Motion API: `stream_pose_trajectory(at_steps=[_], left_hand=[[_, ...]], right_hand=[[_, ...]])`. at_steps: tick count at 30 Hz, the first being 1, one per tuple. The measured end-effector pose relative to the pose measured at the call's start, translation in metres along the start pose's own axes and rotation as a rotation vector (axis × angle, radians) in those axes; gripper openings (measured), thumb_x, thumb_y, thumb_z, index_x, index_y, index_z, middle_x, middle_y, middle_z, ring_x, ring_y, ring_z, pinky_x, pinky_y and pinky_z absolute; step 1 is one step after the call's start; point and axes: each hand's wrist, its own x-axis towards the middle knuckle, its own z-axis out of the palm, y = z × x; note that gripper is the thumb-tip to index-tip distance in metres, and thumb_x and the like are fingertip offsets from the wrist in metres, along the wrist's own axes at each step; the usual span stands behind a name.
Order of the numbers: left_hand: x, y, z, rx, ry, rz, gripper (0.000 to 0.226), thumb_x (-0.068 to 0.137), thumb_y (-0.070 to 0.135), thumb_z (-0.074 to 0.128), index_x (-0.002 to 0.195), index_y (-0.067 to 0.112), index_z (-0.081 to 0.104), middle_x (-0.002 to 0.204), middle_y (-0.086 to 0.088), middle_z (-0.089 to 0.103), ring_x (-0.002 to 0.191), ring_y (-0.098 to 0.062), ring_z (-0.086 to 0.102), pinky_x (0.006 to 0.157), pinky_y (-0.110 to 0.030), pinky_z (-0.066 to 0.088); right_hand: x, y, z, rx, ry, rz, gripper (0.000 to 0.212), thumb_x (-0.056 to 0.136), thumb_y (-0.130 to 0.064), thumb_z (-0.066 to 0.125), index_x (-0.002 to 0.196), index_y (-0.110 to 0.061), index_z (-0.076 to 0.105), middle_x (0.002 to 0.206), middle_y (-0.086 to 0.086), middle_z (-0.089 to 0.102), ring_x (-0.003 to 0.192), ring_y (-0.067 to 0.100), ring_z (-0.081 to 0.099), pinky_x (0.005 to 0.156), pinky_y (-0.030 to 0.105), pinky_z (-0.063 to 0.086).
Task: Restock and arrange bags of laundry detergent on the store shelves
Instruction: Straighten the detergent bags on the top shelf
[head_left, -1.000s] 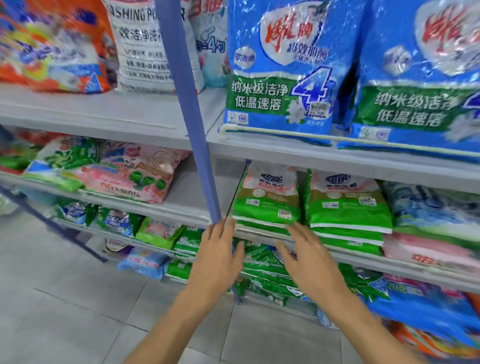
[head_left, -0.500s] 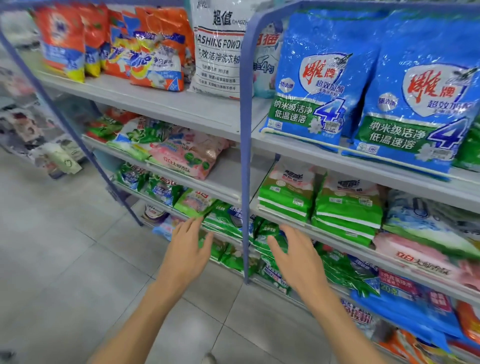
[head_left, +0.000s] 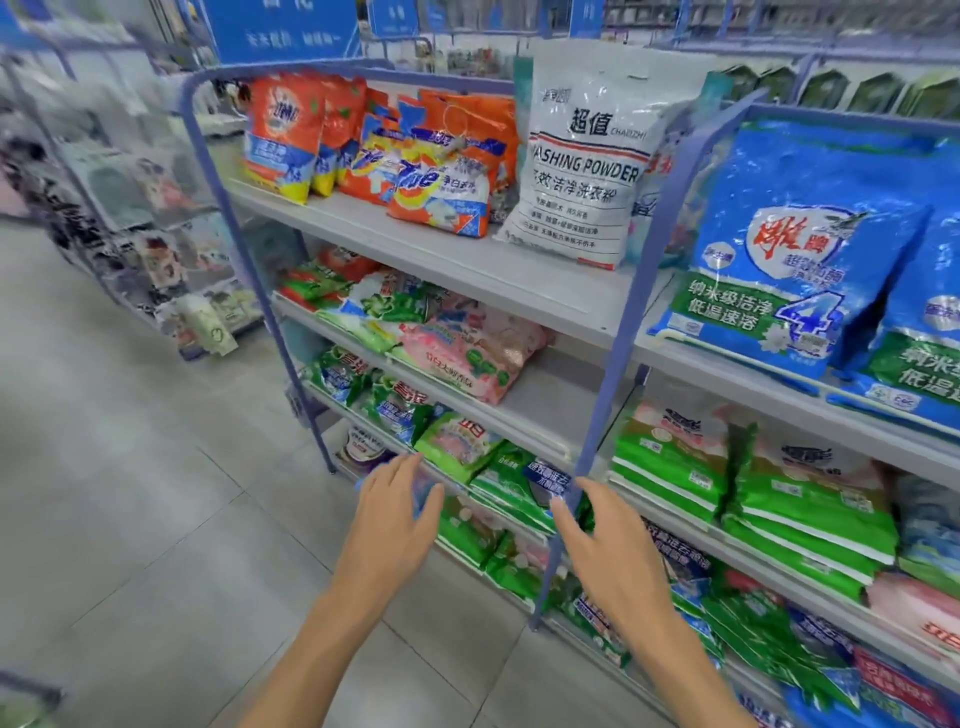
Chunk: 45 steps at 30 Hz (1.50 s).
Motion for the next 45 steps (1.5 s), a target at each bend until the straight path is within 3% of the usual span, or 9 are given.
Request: stream_pose_trajectory(at_steps=[8,11,17,22,30,35,38,42,45], left_hand=[[0.056,-0.089,-0.069,-0.004,0.039,-0.014,0.054,0.103,0.039,0.052,0.151,0.015,0.043,0.154,-0.001,0.044,0.144,-0.022,0.036,0.120,-0.042,0.031],[0.082,-0.125,-0.093,-0.006,0.046,-0.012,0.050,0.102,0.040,0.052,0.145,0.016,0.049,0.147,-0.001,0.051,0.138,-0.022,0.043,0.115,-0.044,0.037],[0.119,-0.180,-0.125,-0.045,0.050,-0.017,0.046,0.102,0.036,0.052,0.147,0.023,0.048,0.141,0.006,0.053,0.133,-0.020,0.045,0.111,-0.040,0.040],[0.159,-0.210,-0.131,-0.076,0.031,-0.044,0.045,0.102,0.034,0.053,0.146,0.027,0.047,0.141,0.006,0.053,0.135,-0.020,0.043,0.113,-0.039,0.037],[0.269,-0.243,-0.118,-0.069,-0.051,-0.065,0.048,0.103,0.042,0.048,0.145,0.020,0.049,0.145,0.003,0.054,0.135,-0.021,0.048,0.113,-0.043,0.041],[0.325,-0.255,-0.102,-0.117,-0.074,-0.111,0.052,0.103,0.037,0.053,0.150,0.016,0.044,0.152,-0.003,0.049,0.140,-0.022,0.043,0.116,-0.041,0.037],[0.351,-0.262,-0.088,-0.224,-0.129,-0.153,0.056,0.102,0.044,0.050,0.151,0.018,0.043,0.152,0.000,0.048,0.137,-0.020,0.047,0.116,-0.040,0.037],[0.398,-0.270,-0.064,-0.420,-0.160,-0.339,0.073,0.092,0.069,0.048,0.152,0.028,0.041,0.152,0.002,0.050,0.137,-0.020,0.049,0.112,-0.049,0.042],[0.437,-0.271,-0.040,-0.556,-0.174,-0.354,0.067,0.093,0.066,0.054,0.147,0.026,0.049,0.139,0.009,0.060,0.126,-0.013,0.057,0.107,-0.040,0.045]], right_hand=[[0.056,-0.102,0.074,-0.028,0.017,-0.059,0.058,0.102,-0.058,0.043,0.149,-0.025,0.045,0.150,-0.006,0.050,0.138,0.014,0.044,0.113,0.037,0.040],[0.074,-0.133,0.100,-0.065,0.012,-0.059,0.057,0.103,-0.058,0.043,0.150,-0.025,0.044,0.152,-0.004,0.049,0.140,0.016,0.042,0.112,0.036,0.038],[0.105,-0.182,0.142,-0.071,-0.001,-0.038,0.054,0.102,-0.059,0.043,0.146,-0.027,0.047,0.147,-0.006,0.052,0.135,0.015,0.046,0.106,0.033,0.040],[0.142,-0.211,0.170,-0.085,-0.012,-0.044,0.043,0.104,-0.052,0.045,0.136,-0.025,0.054,0.133,-0.004,0.059,0.125,0.015,0.052,0.090,0.028,0.039],[0.243,-0.231,0.219,0.013,-0.003,-0.038,0.058,0.103,-0.057,0.044,0.155,-0.032,0.038,0.158,-0.013,0.041,0.145,0.008,0.036,0.120,0.036,0.032],[0.306,-0.239,0.240,-0.018,-0.012,0.013,0.055,0.103,-0.052,0.048,0.152,-0.027,0.044,0.154,-0.010,0.047,0.141,0.010,0.043,0.116,0.034,0.035],[0.342,-0.246,0.245,0.005,-0.012,0.092,0.050,0.104,-0.045,0.052,0.148,-0.022,0.048,0.145,-0.005,0.054,0.131,0.015,0.052,0.108,0.033,0.040],[0.397,-0.249,0.258,0.002,0.068,0.178,0.039,0.103,-0.042,0.054,0.136,-0.022,0.053,0.117,-0.009,0.062,0.093,0.012,0.058,0.083,0.028,0.043],[0.437,-0.240,0.273,-0.019,0.130,0.281,0.048,0.103,-0.047,0.053,0.143,-0.020,0.046,0.087,-0.007,0.062,0.075,0.013,0.055,0.077,0.029,0.038]])
